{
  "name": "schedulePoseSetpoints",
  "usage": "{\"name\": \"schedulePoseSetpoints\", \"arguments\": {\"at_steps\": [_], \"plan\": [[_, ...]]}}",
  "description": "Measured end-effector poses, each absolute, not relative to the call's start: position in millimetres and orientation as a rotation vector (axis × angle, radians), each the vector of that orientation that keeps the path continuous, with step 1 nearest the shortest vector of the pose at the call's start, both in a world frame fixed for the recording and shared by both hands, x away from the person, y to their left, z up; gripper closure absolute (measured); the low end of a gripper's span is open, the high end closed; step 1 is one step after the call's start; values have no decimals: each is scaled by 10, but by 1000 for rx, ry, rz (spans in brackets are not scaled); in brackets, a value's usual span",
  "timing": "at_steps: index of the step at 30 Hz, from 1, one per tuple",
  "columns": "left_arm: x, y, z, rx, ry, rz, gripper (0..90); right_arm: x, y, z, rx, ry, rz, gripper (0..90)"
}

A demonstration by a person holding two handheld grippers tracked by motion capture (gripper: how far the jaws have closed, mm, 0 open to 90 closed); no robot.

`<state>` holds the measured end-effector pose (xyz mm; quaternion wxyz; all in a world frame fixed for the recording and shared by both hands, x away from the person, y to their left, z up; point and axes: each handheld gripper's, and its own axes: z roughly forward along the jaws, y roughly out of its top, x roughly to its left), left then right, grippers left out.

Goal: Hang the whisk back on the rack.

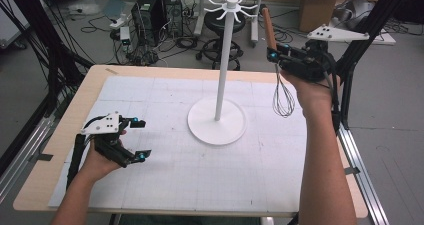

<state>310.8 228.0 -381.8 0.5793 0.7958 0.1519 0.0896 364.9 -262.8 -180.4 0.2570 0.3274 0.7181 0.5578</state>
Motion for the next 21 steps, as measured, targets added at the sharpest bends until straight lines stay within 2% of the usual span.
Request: {"name": "schedulePoseSetpoints", "arguments": {"at_steps": [21], "plan": [[3113, 2286, -3819, 1863, 356, 209, 16, 3804, -2498, -1645, 892, 1959, 1481, 706]]}}
